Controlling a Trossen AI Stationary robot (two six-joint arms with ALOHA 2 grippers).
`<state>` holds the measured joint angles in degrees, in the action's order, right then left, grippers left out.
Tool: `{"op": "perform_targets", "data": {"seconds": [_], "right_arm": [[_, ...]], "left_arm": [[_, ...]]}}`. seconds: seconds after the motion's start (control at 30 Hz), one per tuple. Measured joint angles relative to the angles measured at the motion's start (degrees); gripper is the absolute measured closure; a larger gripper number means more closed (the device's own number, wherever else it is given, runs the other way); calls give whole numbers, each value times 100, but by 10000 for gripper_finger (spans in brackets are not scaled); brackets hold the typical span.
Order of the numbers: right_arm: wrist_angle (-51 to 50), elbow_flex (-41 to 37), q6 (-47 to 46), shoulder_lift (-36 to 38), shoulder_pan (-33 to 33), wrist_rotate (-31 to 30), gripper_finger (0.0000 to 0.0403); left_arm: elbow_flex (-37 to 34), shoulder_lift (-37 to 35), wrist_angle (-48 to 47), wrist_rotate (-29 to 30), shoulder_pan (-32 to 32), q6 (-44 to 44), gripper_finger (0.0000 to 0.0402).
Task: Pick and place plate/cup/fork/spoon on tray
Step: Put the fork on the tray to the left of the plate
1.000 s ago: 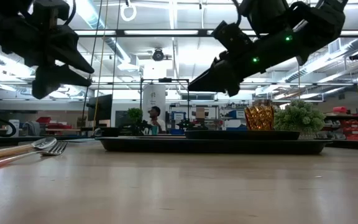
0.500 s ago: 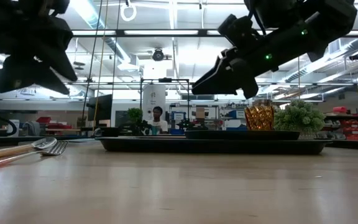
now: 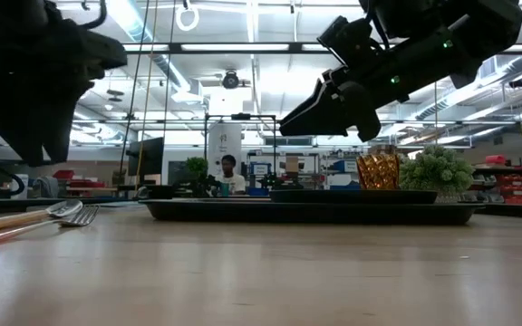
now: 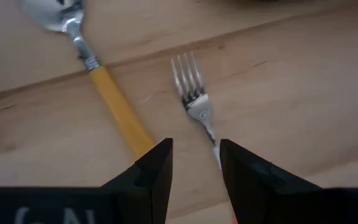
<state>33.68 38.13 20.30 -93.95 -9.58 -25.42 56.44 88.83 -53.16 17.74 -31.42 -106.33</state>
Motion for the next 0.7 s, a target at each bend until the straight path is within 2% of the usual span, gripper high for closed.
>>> {"op": "perform_targets", "data": {"seconds": [0.13,0.3,0.43,0.53,0.7], "right_arm": [[3,0,-71,0,38,45,246],[11,0,-128,0,60,258,246],[12,0,-129,0,60,319,246],[11,0,-173,0,58,581,246],[10,0,-304,0,47,753,246]], "left_arm": [[635,686,-436,-292,189,-100,260],[1045,1300,-396,-593,381,-113,260],[1111,1627,-294,-1046,485,-131,260],[1109,1805,-274,-1231,499,-124,260],[1108,1892,-174,-1292,524,-120,260]]}}
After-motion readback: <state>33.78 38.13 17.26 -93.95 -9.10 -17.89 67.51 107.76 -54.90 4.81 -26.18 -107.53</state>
